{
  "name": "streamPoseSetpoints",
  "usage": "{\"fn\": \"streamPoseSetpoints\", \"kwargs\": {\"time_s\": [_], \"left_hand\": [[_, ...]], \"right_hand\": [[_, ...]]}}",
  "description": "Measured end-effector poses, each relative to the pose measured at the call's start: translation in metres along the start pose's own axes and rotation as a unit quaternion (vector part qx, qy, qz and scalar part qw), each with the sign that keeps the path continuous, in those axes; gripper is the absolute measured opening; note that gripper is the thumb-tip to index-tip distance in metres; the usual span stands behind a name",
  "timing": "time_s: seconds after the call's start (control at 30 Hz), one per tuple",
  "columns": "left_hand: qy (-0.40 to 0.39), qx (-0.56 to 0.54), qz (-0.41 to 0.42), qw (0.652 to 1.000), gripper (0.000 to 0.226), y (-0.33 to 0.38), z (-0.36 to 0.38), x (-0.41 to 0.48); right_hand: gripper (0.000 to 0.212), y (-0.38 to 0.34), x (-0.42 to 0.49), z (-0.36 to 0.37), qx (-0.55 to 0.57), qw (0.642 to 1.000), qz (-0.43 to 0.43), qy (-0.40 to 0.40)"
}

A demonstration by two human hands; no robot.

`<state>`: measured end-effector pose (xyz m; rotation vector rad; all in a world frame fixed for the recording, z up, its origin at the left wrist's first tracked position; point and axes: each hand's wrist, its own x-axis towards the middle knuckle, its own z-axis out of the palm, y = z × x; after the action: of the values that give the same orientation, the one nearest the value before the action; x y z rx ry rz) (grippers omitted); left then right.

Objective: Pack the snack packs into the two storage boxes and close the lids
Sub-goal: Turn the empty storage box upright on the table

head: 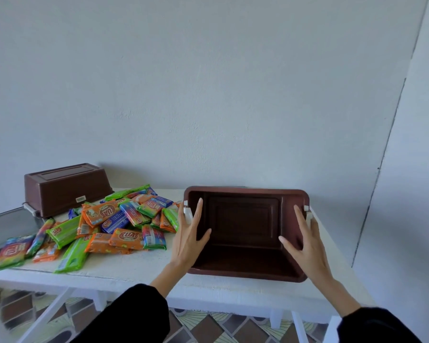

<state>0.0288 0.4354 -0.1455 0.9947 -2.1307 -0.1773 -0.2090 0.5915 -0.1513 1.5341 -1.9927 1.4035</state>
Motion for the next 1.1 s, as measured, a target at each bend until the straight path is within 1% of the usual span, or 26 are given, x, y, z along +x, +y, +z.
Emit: {"fn": "streamPoseSetpoints", "kwargs": {"time_s": [0.07,0.13,0.27,0.37,0.43,0.5,0.53,0.6,0.67,0.7,0.73,0.8,0.87,0.9,1.0,1.1], "left_hand": [[-0.022,0.029,-0.019,0.999,0.077,0.011,-0.012,0.014],[-0.059,0.065,-0.042,0.995,0.072,0.02,-0.022,0.028],[-0.168,0.108,-0.071,0.977,0.066,0.025,-0.029,0.044],[-0.231,0.148,-0.068,0.959,0.066,0.023,-0.024,0.046],[-0.246,0.166,-0.066,0.953,0.064,0.025,-0.019,0.047],[-0.242,0.19,-0.069,0.949,0.062,0.028,-0.015,0.048],[-0.233,0.223,-0.058,0.945,0.061,0.03,-0.014,0.049],[-0.198,0.307,0.008,0.931,0.06,0.037,-0.009,0.048],[-0.174,0.339,0.086,0.921,0.058,0.046,-0.002,0.046],[-0.178,0.346,0.108,0.915,0.057,0.051,0.001,0.044],[-0.188,0.358,0.114,0.907,0.057,0.053,0.004,0.042],[-0.209,0.39,0.092,0.892,0.06,0.049,0.009,0.041],[-0.227,0.398,0.046,0.888,0.066,0.04,0.008,0.04],[-0.237,0.384,0.025,0.892,0.068,0.035,0.007,0.04],[-0.241,0.309,0.0,0.92,0.074,0.031,0.004,0.042],[-0.219,0.223,-0.015,0.95,0.071,0.023,-0.003,0.049]], "right_hand": [[0.079,-0.006,0.017,-0.009,-0.028,0.999,0.018,-0.003],[0.072,-0.013,0.036,-0.02,-0.061,0.996,0.06,-0.024],[0.068,-0.018,0.062,-0.033,-0.128,0.969,0.132,-0.167],[0.068,-0.01,0.064,-0.029,-0.123,0.955,0.171,-0.208],[0.067,-0.003,0.059,-0.024,-0.121,0.948,0.189,-0.224],[0.065,0.001,0.056,-0.023,-0.132,0.944,0.199,-0.229],[0.064,0.0,0.055,-0.023,-0.157,0.943,0.192,-0.222],[0.063,-0.005,0.055,-0.022,-0.25,0.938,0.133,-0.198],[0.063,-0.013,0.055,-0.017,-0.309,0.928,0.065,-0.197],[0.063,-0.015,0.054,-0.014,-0.322,0.922,0.05,-0.211],[0.064,-0.016,0.053,-0.011,-0.331,0.915,0.046,-0.227],[0.066,-0.015,0.049,-0.009,-0.344,0.903,0.056,-0.253],[0.067,-0.012,0.05,-0.011,-0.325,0.907,0.075,-0.256],[0.068,-0.011,0.051,-0.012,-0.302,0.914,0.086,-0.258],[0.069,-0.003,0.058,-0.016,-0.213,0.935,0.111,-0.259],[0.059,0.007,0.063,-0.021,-0.102,0.957,0.148,-0.229]]}}
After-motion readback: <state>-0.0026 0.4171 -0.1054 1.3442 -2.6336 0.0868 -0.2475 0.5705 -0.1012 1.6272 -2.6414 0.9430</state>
